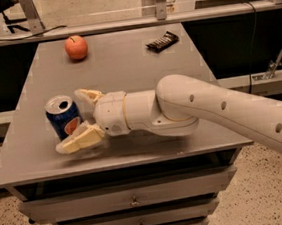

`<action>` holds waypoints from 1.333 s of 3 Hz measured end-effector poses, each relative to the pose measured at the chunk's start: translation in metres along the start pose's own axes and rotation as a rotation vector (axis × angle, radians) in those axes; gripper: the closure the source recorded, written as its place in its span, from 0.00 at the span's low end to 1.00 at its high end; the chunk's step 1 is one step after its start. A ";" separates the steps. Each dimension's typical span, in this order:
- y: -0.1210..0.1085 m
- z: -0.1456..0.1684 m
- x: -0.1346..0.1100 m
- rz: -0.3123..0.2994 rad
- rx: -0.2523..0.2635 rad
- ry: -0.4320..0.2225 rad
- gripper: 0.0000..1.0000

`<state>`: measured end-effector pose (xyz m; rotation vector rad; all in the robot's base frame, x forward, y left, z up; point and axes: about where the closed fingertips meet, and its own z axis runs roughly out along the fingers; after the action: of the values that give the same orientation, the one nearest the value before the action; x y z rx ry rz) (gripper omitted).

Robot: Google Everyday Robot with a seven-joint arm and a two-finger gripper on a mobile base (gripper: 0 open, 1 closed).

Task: Pick pepsi can

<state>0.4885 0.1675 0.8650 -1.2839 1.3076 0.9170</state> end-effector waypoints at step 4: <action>-0.027 -0.025 -0.028 0.035 0.062 -0.056 1.00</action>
Offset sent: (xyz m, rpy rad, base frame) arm 0.0164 -0.0085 -0.0034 0.0438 0.0040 -0.0521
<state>0.5083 0.1444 0.9002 -1.1824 1.3085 0.9239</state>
